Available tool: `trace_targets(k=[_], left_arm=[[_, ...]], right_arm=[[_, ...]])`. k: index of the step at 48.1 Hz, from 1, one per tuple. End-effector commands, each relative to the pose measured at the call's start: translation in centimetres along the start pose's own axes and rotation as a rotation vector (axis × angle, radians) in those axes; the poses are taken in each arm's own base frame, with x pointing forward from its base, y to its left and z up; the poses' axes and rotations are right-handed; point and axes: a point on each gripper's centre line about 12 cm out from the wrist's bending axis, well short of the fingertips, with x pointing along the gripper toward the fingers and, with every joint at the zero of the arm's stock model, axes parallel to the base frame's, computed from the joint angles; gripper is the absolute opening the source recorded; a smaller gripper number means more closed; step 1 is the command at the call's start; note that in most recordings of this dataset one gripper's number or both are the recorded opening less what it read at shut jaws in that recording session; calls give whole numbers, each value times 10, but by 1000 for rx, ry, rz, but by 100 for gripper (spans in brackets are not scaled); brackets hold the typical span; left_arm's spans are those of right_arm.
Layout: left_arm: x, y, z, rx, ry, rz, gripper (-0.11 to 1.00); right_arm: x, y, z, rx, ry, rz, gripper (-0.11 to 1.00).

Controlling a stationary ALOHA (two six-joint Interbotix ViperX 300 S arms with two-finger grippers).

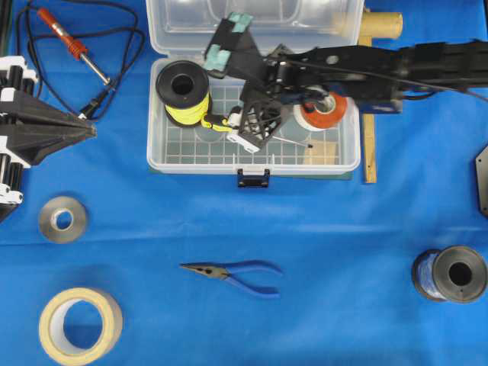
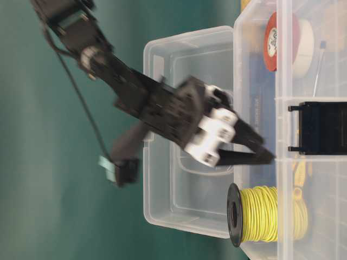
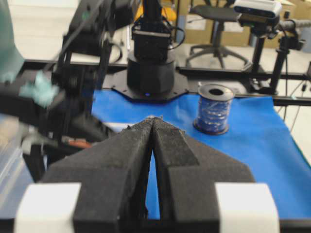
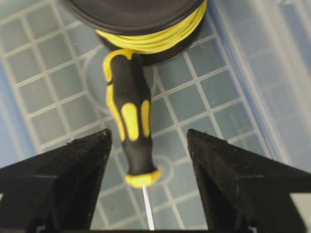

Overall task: Pick the screwdriver from the toolbox among several items.
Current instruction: 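Move the right gripper over the yellow-and-black screwdriver in the toolbox, then lower the right gripper and close it on the screwdriver handle, then lift the screwdriver out of the toolbox with the right gripper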

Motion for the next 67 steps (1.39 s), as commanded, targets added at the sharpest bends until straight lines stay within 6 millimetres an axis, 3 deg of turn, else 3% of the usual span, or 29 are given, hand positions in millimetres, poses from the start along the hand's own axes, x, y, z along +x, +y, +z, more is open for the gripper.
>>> trace_targets(k=[1,11,18,21,27,33,44,54,59,67], left_arm=[[2,0,4,0,-12,-2,0],[2,0,3,1,-12,0,0],[2,1,2,1,-6,7,0],[2,2,2,1,-6,10,0],[2,2,2,1,-5,13,0],[2,3,2,3,-4,15,0],[1,5,1,3,-1,23,0],[1,7,2,4,-3,36,0],[1,8,1,3,-2,40,0],[1,10,1,4,0,48,0]], right_arm=[[-1,5,11,6,-19,10,67],[22,7,3,-1,24,-3,66],[27,7,0,-3,36,-6,62],[27,9,-1,-6,36,-5,55],[22,11,-2,-12,53,-9,26],[2,13,3,-13,51,-8,26],[-71,23,19,-20,-25,27,26],[-133,45,13,-56,-45,67,26],[-141,71,-1,-74,-35,106,26],[-126,120,-25,-123,-19,146,26]])
